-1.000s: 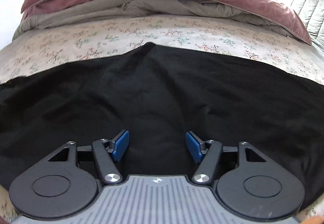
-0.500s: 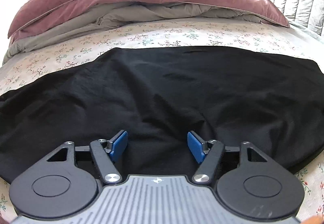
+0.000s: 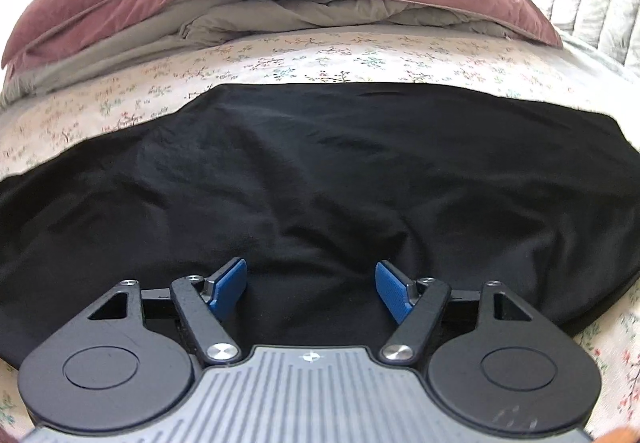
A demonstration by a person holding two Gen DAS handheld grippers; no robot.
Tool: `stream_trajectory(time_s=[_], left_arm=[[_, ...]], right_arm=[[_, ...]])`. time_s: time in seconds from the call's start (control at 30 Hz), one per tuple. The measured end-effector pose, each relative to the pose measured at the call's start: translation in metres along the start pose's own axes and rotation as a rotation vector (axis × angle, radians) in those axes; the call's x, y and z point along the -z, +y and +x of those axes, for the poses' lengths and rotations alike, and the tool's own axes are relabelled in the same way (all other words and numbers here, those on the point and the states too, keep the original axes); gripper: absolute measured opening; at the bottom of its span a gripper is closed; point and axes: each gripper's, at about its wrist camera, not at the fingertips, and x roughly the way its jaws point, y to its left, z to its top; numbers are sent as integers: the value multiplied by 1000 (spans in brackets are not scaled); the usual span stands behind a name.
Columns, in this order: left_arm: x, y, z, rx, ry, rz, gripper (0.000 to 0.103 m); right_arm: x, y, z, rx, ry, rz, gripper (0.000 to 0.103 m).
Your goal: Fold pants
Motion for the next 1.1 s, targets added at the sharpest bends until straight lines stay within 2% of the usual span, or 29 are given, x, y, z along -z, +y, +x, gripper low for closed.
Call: stream_trajectory(time_s=[0.13,0.2,0.27,0.37,0.5,0.63,0.7,0.83,0.97,1.03,1.1], left_arm=[[4,-5,-3,-11,-24,22,96],[3,-7,-4,4,-26,16,96],[1,-8,-7,25,-31,12,96],[-1,-12,-13,41,-67,34,96],[2,-18,-7,41,-51,74,96],[4,-21,-1,42,-52,60,96],[4,-23,-1,37,-51,73,96],[-1,-22,-6,44,-27,59,95],[1,-26,-2,48,-18,58,95],[4,-30,-3,42,-32,66,95],[3,-35,-5,49,-31,85,95]], right_arm=[[8,-6,-21,-132,-35,99,73],[13,-10,-25,-201,-17,184,61],[17,-19,-27,-254,-1,277,55],[19,-45,-37,-310,-18,398,52],[28,-84,-33,-332,-3,577,52],[39,-110,-23,-323,35,632,52],[43,-115,-13,-334,52,655,52],[43,-106,-9,-339,31,637,53],[41,-104,2,-392,30,672,52],[43,-107,4,-397,15,697,50],[45,-109,4,-389,4,727,39]])
